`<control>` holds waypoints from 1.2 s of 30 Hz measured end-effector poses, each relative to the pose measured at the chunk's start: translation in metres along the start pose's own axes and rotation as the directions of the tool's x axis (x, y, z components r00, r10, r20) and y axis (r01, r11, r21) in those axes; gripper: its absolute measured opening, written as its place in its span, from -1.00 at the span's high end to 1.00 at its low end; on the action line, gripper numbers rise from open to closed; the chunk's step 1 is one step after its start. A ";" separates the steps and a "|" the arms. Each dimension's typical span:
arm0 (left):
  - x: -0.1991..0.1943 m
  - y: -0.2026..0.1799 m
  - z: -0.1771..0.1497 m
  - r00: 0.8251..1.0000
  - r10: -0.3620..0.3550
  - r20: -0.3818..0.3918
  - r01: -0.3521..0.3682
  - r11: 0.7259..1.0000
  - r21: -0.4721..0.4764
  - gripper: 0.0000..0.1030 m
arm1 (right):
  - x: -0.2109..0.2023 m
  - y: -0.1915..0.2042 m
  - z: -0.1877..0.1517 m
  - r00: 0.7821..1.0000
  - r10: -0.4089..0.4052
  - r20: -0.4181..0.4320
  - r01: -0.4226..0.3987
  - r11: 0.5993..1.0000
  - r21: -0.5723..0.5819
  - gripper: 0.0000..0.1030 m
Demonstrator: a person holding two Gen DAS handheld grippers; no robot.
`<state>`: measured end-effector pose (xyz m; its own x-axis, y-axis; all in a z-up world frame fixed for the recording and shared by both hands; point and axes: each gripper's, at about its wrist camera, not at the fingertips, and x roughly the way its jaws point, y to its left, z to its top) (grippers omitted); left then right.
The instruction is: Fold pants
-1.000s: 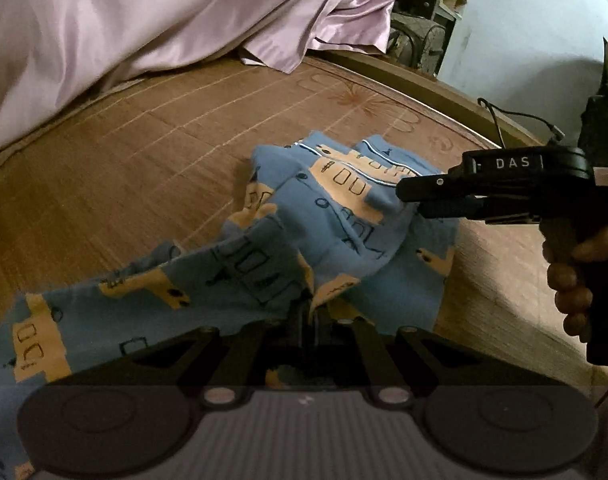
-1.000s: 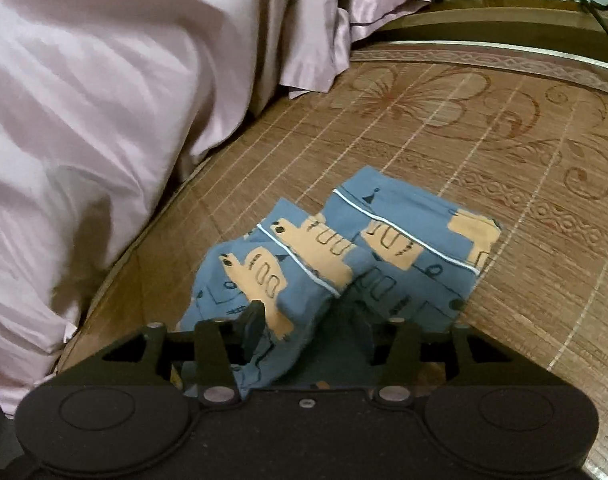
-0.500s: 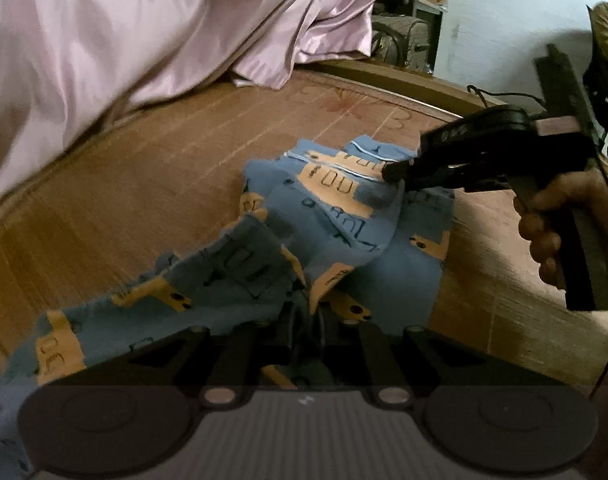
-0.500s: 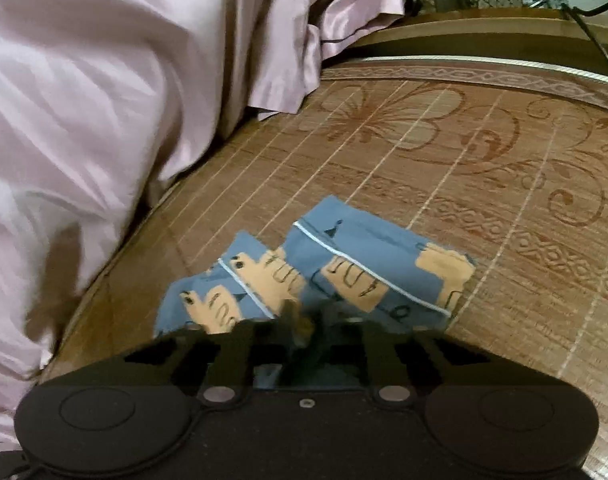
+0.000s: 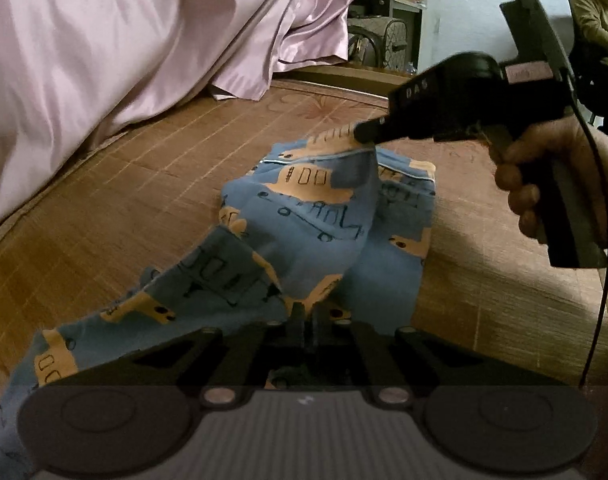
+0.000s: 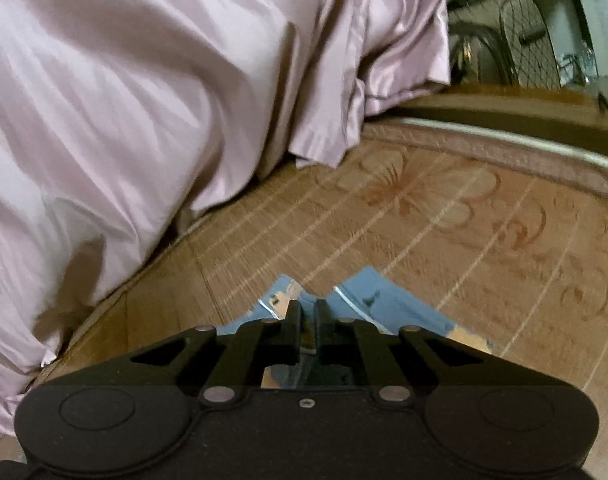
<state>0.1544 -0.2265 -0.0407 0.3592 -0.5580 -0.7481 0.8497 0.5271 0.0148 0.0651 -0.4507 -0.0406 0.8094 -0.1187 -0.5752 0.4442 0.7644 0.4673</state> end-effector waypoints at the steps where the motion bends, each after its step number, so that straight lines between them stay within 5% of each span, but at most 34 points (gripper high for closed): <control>1: 0.001 0.000 0.001 1.000 -0.007 0.001 0.007 1.000 -0.014 0.97 | -0.003 0.001 0.005 1.000 0.006 0.009 -0.006 1.000 -0.004 0.89; 8: 0.000 -0.012 0.011 0.993 -0.103 0.049 0.103 0.995 0.002 0.97 | -0.045 0.004 0.024 0.993 -0.052 0.110 0.065 0.991 -0.118 0.89; 12: 0.009 -0.021 0.007 0.989 -0.145 -0.003 0.145 0.989 0.029 0.97 | -0.044 -0.027 0.004 0.988 -0.143 0.054 0.145 0.989 -0.033 0.89; 15: 0.019 -0.023 0.003 0.989 -0.139 -0.042 0.141 0.990 0.031 0.97 | -0.035 -0.040 -0.013 0.976 -0.218 0.030 0.219 0.973 -0.072 0.89; 23: 0.028 -0.014 0.001 0.986 -0.143 -0.079 0.144 0.990 -0.003 0.97 | -0.028 -0.049 -0.023 0.971 -0.240 0.019 0.240 0.966 -0.095 0.87; 29: 0.019 -0.003 -0.006 0.984 -0.159 -0.075 0.157 0.987 -0.030 0.96 | -0.028 -0.045 -0.028 0.965 -0.261 0.020 0.261 0.953 -0.156 0.46; 31: 0.010 0.004 -0.006 0.986 -0.152 -0.061 0.150 0.988 -0.045 0.89 | -0.029 -0.040 -0.029 0.966 -0.255 0.039 0.257 0.948 -0.187 -0.04; 36: -0.016 0.025 -0.011 0.999 -0.046 0.017 0.047 0.997 -0.068 0.37 | -0.029 -0.021 -0.033 0.978 -0.200 0.063 0.209 0.943 -0.258 -0.44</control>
<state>0.1654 -0.1978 -0.0357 0.3257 -0.5925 -0.7368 0.8375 0.5425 -0.0660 0.0193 -0.4419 -0.0559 0.7271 -0.3086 -0.6133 0.4889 0.8599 0.1469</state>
